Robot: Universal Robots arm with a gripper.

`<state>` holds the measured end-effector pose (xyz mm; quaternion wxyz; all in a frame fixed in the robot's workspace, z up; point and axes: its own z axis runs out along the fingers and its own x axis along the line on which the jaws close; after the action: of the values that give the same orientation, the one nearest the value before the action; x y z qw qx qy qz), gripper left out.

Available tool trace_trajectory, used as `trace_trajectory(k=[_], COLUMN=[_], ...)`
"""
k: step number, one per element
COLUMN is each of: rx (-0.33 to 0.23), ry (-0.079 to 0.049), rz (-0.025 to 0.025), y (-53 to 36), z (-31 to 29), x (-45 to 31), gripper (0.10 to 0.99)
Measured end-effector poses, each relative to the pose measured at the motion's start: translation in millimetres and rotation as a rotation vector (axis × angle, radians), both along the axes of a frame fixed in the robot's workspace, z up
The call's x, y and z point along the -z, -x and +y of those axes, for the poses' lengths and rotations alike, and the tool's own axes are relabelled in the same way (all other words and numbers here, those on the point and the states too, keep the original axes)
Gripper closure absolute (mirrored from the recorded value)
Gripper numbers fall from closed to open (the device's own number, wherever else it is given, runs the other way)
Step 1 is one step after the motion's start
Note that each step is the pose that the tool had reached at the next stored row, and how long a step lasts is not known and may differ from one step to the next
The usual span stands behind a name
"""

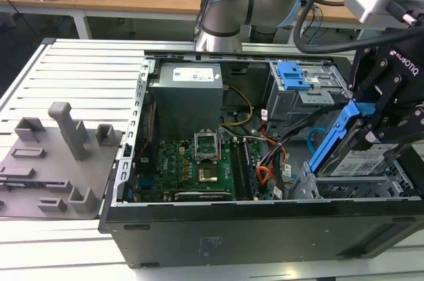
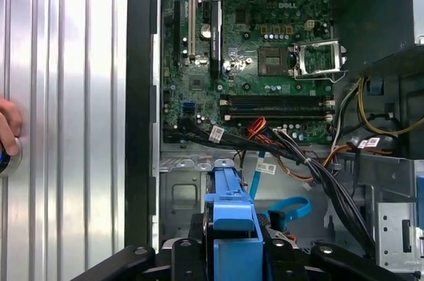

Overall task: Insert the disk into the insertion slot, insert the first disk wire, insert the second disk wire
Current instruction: 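Insert the disk into the insertion slot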

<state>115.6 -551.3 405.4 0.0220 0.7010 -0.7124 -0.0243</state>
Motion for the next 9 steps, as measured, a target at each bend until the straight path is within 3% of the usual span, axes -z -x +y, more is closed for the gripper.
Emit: trace_trajectory(k=[9], rx=[0.000], ry=[0.000], rz=[0.0001], y=[0.0], z=[0.0], x=[5.9], gripper=[0.718])
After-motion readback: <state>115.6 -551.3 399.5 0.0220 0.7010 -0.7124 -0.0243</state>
